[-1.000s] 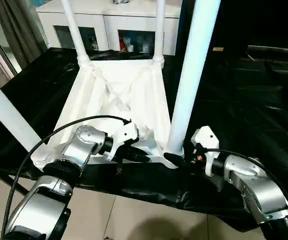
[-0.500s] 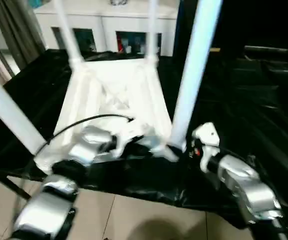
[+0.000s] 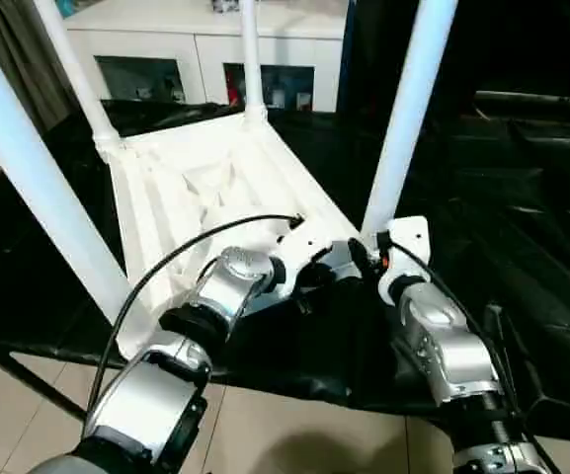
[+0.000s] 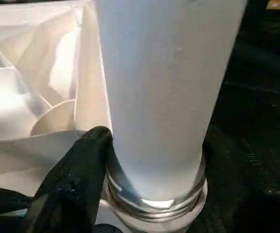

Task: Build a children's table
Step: Rotate leg to tighten

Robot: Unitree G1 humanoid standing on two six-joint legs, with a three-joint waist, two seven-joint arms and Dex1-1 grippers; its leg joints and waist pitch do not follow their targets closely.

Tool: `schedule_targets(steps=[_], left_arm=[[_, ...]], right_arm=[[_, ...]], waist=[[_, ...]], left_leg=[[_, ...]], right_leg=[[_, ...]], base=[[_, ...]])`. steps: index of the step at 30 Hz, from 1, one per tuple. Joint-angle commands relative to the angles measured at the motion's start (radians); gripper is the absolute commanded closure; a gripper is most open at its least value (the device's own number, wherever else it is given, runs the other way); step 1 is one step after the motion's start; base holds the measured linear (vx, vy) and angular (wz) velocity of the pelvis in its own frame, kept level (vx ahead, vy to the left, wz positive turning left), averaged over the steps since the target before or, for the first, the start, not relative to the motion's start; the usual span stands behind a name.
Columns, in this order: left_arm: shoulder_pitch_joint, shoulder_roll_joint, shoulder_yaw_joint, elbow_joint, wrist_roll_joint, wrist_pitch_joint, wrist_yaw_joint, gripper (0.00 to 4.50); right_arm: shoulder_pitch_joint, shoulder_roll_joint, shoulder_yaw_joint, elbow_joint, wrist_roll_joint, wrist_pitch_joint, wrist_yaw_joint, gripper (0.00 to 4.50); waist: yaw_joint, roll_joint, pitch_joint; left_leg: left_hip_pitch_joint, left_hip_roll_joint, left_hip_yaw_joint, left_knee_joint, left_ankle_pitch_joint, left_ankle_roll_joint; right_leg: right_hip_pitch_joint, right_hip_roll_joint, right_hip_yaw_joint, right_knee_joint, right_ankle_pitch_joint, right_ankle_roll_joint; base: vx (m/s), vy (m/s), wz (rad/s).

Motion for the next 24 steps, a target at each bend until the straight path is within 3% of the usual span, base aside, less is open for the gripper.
schedule_targets(steps=[1,6,7,9,11,15,18,21,24], left_arm=[[-0.013,-0.014,0.030,-0.015,-0.044,-0.069,-0.007,4.50],[0.030,0.060,0.018,-0.056,-0.072,-0.159,-0.193,4.50],[0.041,0.075,0.017,-0.070,-0.081,-0.157,-0.233,4.50],[0.057,0.095,0.017,-0.092,-0.095,-0.154,-0.290,4.50],[0.095,0.154,0.005,-0.139,-0.118,-0.138,-0.422,4.50],[0.109,0.181,-0.003,-0.145,-0.118,-0.137,-0.472,4.50],[0.134,0.216,-0.011,-0.166,-0.123,-0.127,-0.550,4.50],[0.146,0.229,-0.018,-0.188,-0.117,-0.116,-0.573,4.50],[0.155,0.234,-0.015,-0.201,-0.117,-0.108,-0.584,4.50]], right_arm=[[0.030,0.022,0.089,-0.029,0.062,0.049,0.136,1.13],[0.085,-0.134,0.140,-0.168,0.088,0.109,0.346,0.73],[0.097,-0.167,0.151,-0.191,0.093,0.117,0.387,0.73],[0.114,-0.213,0.165,-0.223,0.098,0.125,0.444,0.73],[0.153,-0.309,0.181,-0.287,0.115,0.137,0.552,0.73],[0.169,-0.345,0.186,-0.318,0.130,0.150,0.602,0.73],[0.182,-0.384,0.199,-0.342,0.144,0.172,0.658,0.73],[0.180,-0.387,0.200,-0.338,0.155,0.176,0.668,0.73],[0.177,-0.377,0.199,-0.334,0.164,0.178,0.675,0.73]], waist=[[0.007,-0.025,-0.052],[0.013,-0.025,-0.052],[0.014,-0.019,-0.054],[0.015,-0.024,-0.056],[0.019,-0.021,-0.053],[0.016,-0.019,-0.054],[0.024,-0.016,-0.055],[0.028,-0.021,-0.057],[0.031,-0.019,-0.059]], left_leg=[[-0.009,0.018,-0.004,-0.066,-0.199,0.084],[-0.013,0.020,-0.005,-0.067,-0.184,0.100],[-0.012,0.023,-0.005,-0.066,-0.180,0.102],[-0.015,0.023,-0.005,-0.066,-0.165,0.102],[-0.011,0.029,-0.005,-0.068,-0.178,0.099],[-0.009,0.030,-0.002,-0.067,-0.187,0.094],[-0.007,0.034,-0.002,-0.066,-0.177,0.087],[-0.007,0.034,0.000,-0.064,-0.162,0.087],[-0.008,0.034,0.000,-0.062,-0.138,0.090]], right_leg=[[0.050,-0.059,0.035,-0.089,-0.411,-0.144],[0.056,-0.057,0.036,-0.089,-0.405,-0.130],[0.051,-0.060,0.038,-0.085,-0.384,-0.140],[0.057,-0.060,0.037,-0.081,-0.365,-0.145],[0.056,-0.060,0.038,-0.081,-0.361,-0.161],[0.050,-0.059,0.040,-0.077,-0.332,-0.187],[0.051,-0.061,0.041,-0.070,-0.284,-0.207],[0.053,-0.062,0.042,-0.065,-0.253,-0.216],[0.054,-0.062,0.042,-0.059,-0.216,-0.226]], base=[[0.000,0.000,0.00],[0.000,0.000,0.00],[0.000,0.000,0.00],[0.000,0.000,0.00],[0.000,0.000,0.00],[0.000,0.000,0.00],[0.000,0.000,0.00],[0.000,0.000,0.00],[0.000,0.000,0.00]])
